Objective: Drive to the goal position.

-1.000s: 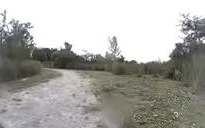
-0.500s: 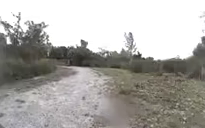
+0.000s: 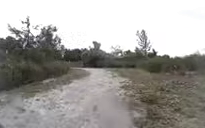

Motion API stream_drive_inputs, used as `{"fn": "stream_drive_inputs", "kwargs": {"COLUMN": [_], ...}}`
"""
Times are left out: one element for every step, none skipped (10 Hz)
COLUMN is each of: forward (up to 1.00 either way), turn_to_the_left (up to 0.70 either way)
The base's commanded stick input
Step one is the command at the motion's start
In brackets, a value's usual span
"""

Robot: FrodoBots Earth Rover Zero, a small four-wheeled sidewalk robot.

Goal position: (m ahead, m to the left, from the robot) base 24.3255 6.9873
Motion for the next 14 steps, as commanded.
{"fn": "stream_drive_inputs", "kwargs": {"forward": [0.70, 0.70, 0.70, 0.70, 0.70, 0.70, 0.70, 0.70, 0.70, 0.70, 0.70, 0.70, 0.70, 0.70], "turn_to_the_left": [0.00, 0.00, 0.00, 0.00, 0.00, 0.00, 0.00, 0.00, 0.00, 0.00, 0.00, 0.00, 0.00, 0.00]}}
